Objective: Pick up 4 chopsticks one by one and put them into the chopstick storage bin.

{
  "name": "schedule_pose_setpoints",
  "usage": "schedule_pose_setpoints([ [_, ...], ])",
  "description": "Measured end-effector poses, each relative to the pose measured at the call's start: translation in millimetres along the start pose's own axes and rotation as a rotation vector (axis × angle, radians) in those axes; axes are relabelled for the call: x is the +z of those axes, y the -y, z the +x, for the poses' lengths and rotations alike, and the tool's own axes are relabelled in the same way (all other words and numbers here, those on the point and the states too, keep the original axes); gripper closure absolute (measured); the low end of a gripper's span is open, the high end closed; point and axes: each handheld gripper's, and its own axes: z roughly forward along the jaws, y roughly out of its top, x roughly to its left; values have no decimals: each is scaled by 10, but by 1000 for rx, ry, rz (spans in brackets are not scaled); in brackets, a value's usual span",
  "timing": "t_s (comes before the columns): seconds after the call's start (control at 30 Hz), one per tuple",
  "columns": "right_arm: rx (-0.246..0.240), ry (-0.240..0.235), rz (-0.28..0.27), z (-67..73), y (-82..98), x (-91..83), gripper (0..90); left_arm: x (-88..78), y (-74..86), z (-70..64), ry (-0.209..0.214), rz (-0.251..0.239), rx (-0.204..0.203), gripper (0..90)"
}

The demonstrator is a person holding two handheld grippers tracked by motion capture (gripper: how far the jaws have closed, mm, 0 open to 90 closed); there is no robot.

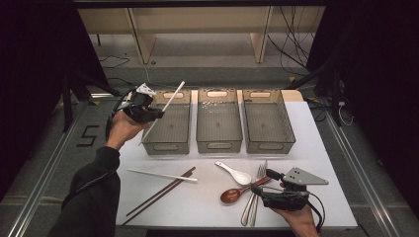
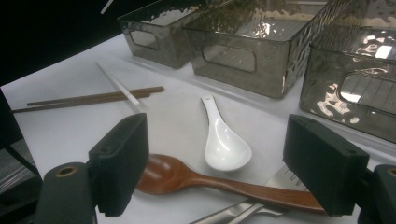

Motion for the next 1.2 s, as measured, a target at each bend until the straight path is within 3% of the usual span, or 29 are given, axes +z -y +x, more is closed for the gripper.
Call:
schedule_pose_setpoints([
  [0.13,-1,-2,-2,0,0,0,232,35,-47,44,-25,-19,-11,847],
  [0.23,0,-2,0,0,0,1,232,99,-45,94,-20,-39,-36,846],
  [0.6,-1,-6,2,0,1,4,233,268,-37,159,-51,-45,-62,846],
  [0.8,-3,-7,2,0,1,2,232,373,-3,147,-61,-19,-54,846],
  [1.2,-3,-7,3,4,0,3,233,529,106,134,-60,2,-78,845],
])
